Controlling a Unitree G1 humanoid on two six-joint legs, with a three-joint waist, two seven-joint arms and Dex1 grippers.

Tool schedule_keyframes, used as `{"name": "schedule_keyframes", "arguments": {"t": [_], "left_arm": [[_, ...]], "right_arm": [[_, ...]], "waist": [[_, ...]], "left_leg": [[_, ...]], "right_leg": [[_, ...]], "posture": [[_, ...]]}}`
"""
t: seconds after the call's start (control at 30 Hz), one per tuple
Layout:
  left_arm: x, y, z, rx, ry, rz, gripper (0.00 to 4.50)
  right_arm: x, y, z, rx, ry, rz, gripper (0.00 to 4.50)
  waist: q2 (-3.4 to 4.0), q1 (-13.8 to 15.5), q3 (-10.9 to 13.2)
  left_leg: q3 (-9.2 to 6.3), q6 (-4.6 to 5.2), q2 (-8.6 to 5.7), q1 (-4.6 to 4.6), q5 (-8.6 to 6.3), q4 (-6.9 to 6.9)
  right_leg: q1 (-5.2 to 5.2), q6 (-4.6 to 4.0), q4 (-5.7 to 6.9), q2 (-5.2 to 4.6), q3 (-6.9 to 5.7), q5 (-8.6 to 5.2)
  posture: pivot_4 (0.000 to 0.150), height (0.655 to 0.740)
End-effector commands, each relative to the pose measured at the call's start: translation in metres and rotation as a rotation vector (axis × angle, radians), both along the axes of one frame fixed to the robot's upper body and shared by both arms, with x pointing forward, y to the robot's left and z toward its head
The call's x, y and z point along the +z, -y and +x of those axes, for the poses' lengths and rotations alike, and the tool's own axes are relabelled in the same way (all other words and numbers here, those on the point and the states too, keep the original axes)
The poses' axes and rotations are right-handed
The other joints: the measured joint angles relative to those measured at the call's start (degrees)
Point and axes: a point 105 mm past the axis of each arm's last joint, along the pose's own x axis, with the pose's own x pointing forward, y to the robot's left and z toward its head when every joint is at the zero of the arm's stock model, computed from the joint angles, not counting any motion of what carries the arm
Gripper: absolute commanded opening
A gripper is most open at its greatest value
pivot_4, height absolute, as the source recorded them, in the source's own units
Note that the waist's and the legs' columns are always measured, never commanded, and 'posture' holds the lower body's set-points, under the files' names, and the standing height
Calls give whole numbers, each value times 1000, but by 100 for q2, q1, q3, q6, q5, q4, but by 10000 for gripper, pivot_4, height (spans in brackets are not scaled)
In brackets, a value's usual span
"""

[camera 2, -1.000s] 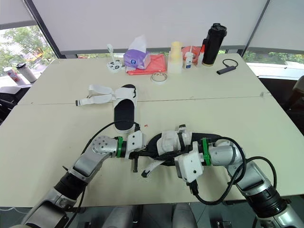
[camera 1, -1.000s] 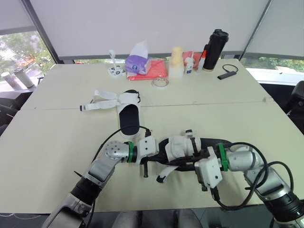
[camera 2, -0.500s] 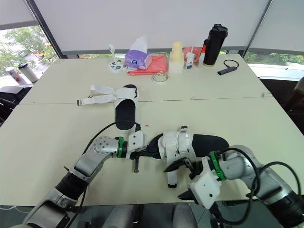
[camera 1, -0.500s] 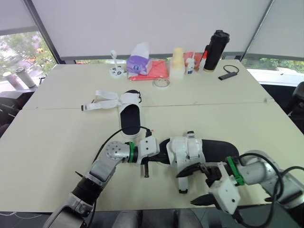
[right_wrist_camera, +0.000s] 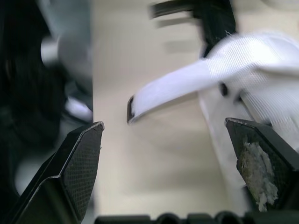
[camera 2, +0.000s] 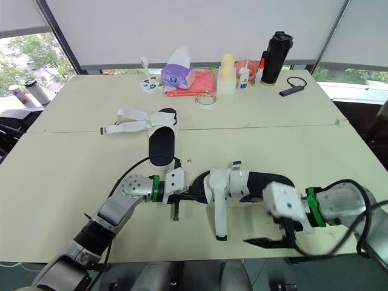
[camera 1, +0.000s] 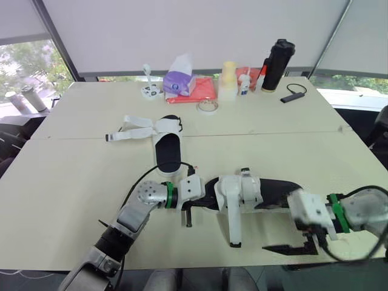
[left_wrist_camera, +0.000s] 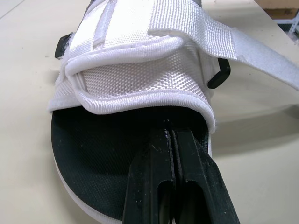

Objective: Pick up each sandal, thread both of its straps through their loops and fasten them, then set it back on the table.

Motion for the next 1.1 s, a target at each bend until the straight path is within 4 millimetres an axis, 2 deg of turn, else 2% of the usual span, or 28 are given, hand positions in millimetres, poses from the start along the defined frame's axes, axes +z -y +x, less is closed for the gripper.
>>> {"name": "schedule_keyframes", "arguments": {"t": [0.03, 0.17, 0.23, 0.37, 0.5, 0.7, 0.87, 1.03, 1.1], "left_arm": [[-33, 2, -16, -62, -62, 119, 0], [-37, 3, -21, -101, -35, 150, 0], [-37, 3, -22, -109, -27, 159, 0], [-40, 3, -24, -114, -16, 182, 0], [-42, 2, -26, -101, -30, 189, 0], [-42, 2, -27, -97, -29, 188, 0], [-42, 2, -26, -98, -26, 188, 0], [-42, 3, -27, -94, -27, 183, 0], [-42, 3, -27, -93, -28, 182, 0]], "right_arm": [[-3, -10, -12, -67, -183, 29, 44575], [-12, -22, -21, -152, -399, 135, 44575], [-14, -26, -20, -179, -438, 163, 44575], [-18, -29, -14, -240, -464, 191, 44575], [-24, -32, 0, -327, -459, 236, 44575], [-30, -34, 3, -371, -504, 243, 44575], [-28, -33, 5, -392, -528, 272, 44575], [-35, -41, 4, -390, -544, 276, 44575], [-36, -43, 6, -399, -540, 288, 39540]], "waist": [[0, 40, -1], [-13, 99, -8], [-12, 99, -8], [-19, 95, -12], [-30, 89, -26], [-31, 93, -27], [-31, 91, -29], [-31, 92, -31], [-30, 92, -31]], "left_leg": [[2, 2, 0, -1, -2, 0], [14, 16, -1, -9, -10, -2], [16, 23, -6, -12, -14, -2], [22, 38, -12, -12, -11, 1], [21, 38, -9, -9, -11, -1], [20, 41, -10, -10, -10, -3], [20, 42, -10, -9, -10, -3], [20, 42, -10, -9, -10, -3], [20, 42, -10, -9, -10, -4]], "right_leg": [[-1, 0, -4, -1, 0, 0], [-4, 0, -25, -7, -1, 0], [-4, 0, -30, -12, -2, 0], [-3, 1, -31, -16, -1, 0], [-4, 2, -31, -13, -2, 0], [-4, 3, -30, -11, -3, 0], [-3, 3, -30, -11, -3, 0], [-3, 3, -30, -10, -4, 0], [-4, 3, -30, -10, -3, 0]], "posture": [[1500, 7296], [1500, 7296], [1500, 7296], [1500, 7296], [1500, 7296], [1500, 7296], [1500, 7296], [1500, 7296], [1500, 7296]]}}
